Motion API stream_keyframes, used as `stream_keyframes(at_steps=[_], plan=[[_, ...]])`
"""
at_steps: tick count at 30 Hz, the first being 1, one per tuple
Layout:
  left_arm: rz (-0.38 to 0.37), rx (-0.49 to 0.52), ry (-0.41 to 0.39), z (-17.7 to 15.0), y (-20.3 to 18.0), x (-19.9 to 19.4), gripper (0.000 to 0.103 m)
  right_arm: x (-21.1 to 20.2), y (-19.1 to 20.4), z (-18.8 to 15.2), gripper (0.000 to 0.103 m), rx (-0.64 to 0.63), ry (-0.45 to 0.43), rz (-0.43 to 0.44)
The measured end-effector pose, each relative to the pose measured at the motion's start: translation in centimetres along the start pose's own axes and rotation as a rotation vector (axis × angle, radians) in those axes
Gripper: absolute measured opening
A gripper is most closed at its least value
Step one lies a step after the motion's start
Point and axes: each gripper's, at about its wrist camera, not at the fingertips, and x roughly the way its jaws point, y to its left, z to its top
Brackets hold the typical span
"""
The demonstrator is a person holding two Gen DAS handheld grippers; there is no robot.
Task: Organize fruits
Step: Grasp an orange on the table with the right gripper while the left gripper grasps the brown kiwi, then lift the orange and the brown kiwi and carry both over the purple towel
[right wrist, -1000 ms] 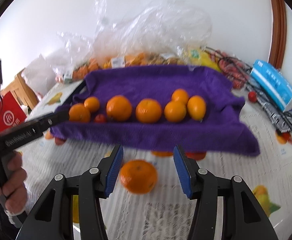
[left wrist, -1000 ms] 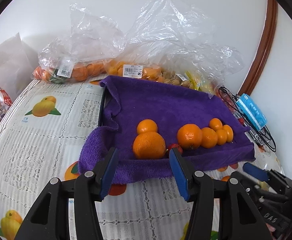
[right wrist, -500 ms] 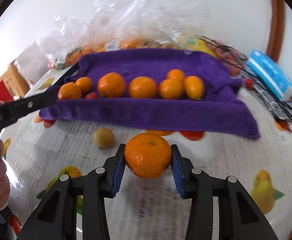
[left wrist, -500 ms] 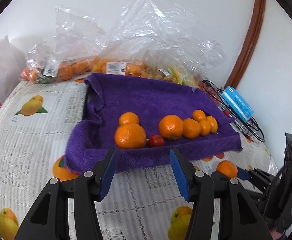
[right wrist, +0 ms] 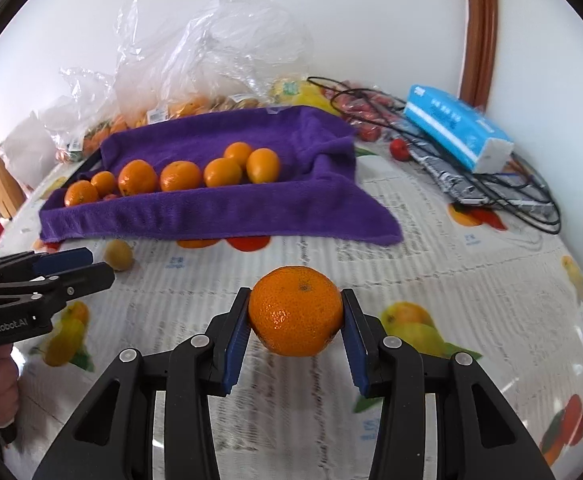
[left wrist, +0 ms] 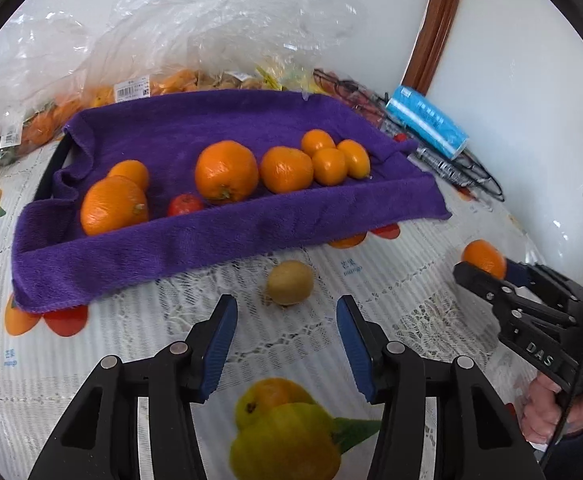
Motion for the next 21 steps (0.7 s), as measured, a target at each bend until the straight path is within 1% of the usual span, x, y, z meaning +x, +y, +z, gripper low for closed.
stream_keyframes(at_steps=[1,2,3,4,5,6,10,14,16,18,19,21], plan=[[0.039,0.02,-0.006,0.1,-0.7,0.2,0.047,0.1,0.0,0.0,0.043,-0.003,0.007,-0.002],[0.045,0.032,-0.006,0.2,-1.1,0.3,0.044,0.2,-0.1,0.0,0.043,0.001,0.011,0.01],[0.037,0.034,0.0,0.4,-1.5,0.6,0.044,0.2,-0.1,0.0,0.043,0.004,0.01,0.025],[0.056,0.036,-0.002,0.5,-2.0,0.9,0.04,0.3,0.0,0.1,0.043,0.005,0.011,0.032],[0.076,0.036,-0.001,0.7,-2.0,1.1,0.028,0.4,0.1,0.1,0.043,0.001,0.017,0.036],[0.103,0.033,-0.001,0.8,-2.0,1.2,0.025,0.6,0.2,0.1,0.043,-0.003,0.022,0.039],[0.104,-0.001,-0.011,0.5,-1.4,0.8,0.025,1.5,0.6,0.3,0.043,0.001,0.06,0.06],[0.157,-0.016,-0.019,-0.1,-0.3,-0.1,0.025,2.0,1.1,0.7,0.043,0.005,0.066,0.08],[0.183,-0.046,-0.025,-0.5,0.7,-0.6,0.025,2.3,1.2,0.7,0.043,0.007,0.075,0.084],[0.185,-0.081,-0.026,-0.7,1.4,-0.8,0.025,2.7,1.2,0.7,0.044,0.006,0.098,0.086],[0.178,-0.089,-0.027,-0.7,1.6,-0.8,0.026,2.7,1.2,0.7,0.043,0.007,0.094,0.087],[0.19,-0.078,-0.024,-0.6,1.4,-0.7,0.026,2.7,1.3,0.7,0.044,0.007,0.097,0.088]])
